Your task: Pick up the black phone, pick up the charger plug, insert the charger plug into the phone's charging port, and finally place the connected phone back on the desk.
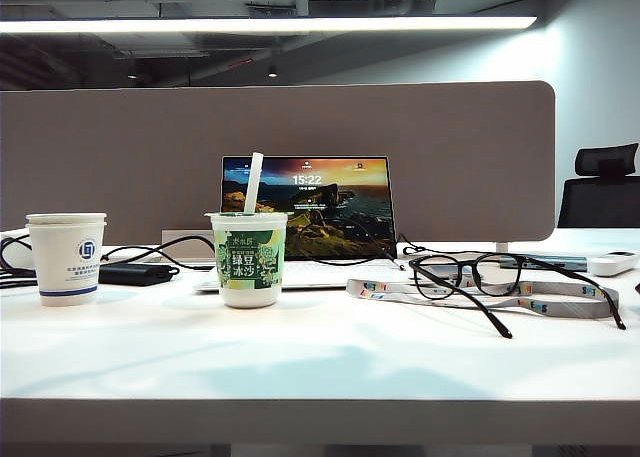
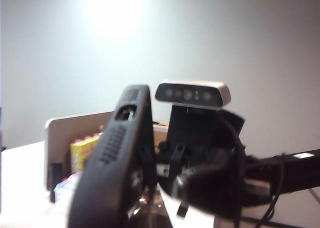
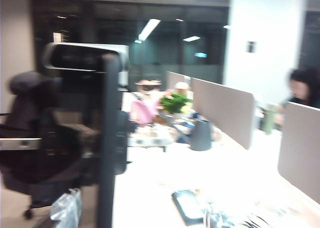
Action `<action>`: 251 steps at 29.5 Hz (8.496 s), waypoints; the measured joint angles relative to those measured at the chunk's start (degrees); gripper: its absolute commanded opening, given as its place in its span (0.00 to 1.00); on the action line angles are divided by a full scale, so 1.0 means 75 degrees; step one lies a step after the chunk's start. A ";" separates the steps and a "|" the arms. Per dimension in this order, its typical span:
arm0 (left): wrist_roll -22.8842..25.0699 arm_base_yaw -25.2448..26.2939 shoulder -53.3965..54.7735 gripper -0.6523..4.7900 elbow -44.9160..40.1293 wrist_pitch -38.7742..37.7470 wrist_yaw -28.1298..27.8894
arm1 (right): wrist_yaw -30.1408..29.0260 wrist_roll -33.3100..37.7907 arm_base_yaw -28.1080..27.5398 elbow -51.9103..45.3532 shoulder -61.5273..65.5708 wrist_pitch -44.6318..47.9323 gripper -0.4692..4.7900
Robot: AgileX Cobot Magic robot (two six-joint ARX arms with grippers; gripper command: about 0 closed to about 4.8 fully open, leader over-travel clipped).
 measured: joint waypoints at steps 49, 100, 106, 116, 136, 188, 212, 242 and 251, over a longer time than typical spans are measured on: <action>0.3136 0.0000 0.0000 0.11 0.0000 -0.4666 -0.2754 | 0.4747 -0.3182 -0.1390 0.1247 0.2025 -0.4648 0.09; 0.3139 0.0000 0.0000 0.11 0.0000 -0.5015 -0.2757 | 0.5767 -0.4441 -0.1623 0.5829 0.8239 -0.4704 0.51; 0.3139 0.0000 0.0000 0.11 0.0000 -0.5033 -0.2754 | 0.5686 -0.4488 -0.1673 0.5837 0.8603 -0.4730 0.51; 0.3136 0.0000 0.0000 0.11 0.0000 -0.5097 -0.2754 | 0.5455 -0.4485 -0.1670 0.5931 0.8996 -0.4156 0.51; 0.3139 0.0000 0.0003 0.11 0.0000 -0.5179 -0.2763 | 0.5455 -0.4258 -0.1673 0.5998 0.9474 -0.3754 0.46; 0.3051 -0.0003 0.0009 0.11 0.0000 -0.4826 -0.1445 | -0.2375 0.1696 -0.1955 0.5989 0.4765 -0.1722 0.08; 0.2821 -0.0003 -0.0178 0.11 0.0000 -0.4881 -0.1711 | 0.1588 -0.3558 -0.1043 0.4336 0.4010 -1.0529 0.08; 0.2821 0.0000 -0.0184 0.11 0.0000 -0.4945 -0.1734 | 0.4689 -0.1154 0.0845 -0.0557 0.4374 -0.4788 0.41; 0.2821 0.0000 -0.0187 0.11 0.0000 -0.4960 -0.1734 | 0.4654 -0.1116 0.0842 0.0530 0.4339 -0.5438 0.55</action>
